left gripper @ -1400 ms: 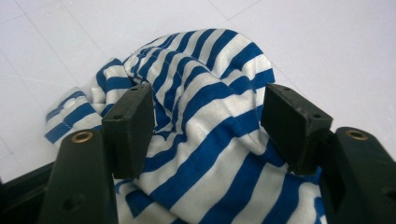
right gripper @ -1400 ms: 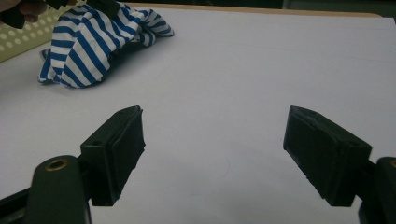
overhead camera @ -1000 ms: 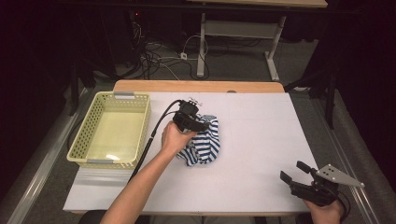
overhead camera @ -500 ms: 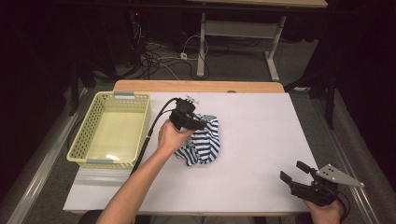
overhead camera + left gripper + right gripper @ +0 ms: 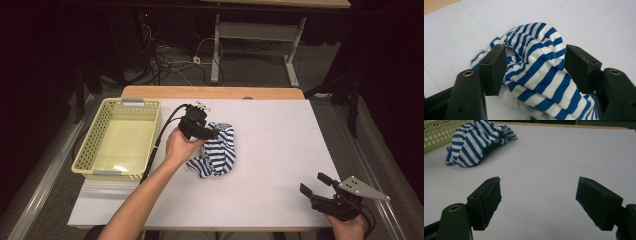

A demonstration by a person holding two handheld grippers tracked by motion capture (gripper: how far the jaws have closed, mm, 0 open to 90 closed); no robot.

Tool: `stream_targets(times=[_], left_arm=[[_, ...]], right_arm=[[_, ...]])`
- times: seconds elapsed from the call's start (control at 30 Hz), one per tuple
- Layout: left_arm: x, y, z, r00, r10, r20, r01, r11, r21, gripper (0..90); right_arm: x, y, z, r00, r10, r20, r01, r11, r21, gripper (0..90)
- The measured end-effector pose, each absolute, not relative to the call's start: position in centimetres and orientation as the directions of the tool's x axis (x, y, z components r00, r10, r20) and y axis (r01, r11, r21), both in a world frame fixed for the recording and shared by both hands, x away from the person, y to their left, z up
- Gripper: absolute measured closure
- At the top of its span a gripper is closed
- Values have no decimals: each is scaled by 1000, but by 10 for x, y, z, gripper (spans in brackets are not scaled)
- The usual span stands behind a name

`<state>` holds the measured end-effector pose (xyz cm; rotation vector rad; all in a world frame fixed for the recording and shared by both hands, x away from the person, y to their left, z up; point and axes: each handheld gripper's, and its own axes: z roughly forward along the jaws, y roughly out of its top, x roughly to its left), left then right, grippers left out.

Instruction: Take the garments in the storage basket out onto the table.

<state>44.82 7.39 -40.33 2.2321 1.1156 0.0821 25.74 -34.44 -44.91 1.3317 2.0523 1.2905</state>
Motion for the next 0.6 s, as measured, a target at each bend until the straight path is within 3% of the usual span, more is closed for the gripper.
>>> stream_targets(times=[0.6], left_arm=[[440,88,-394,638,742,-206,689,-431,583,339]], right_arm=[[258,-344,-449,-484,859,165,522,132,843,213]])
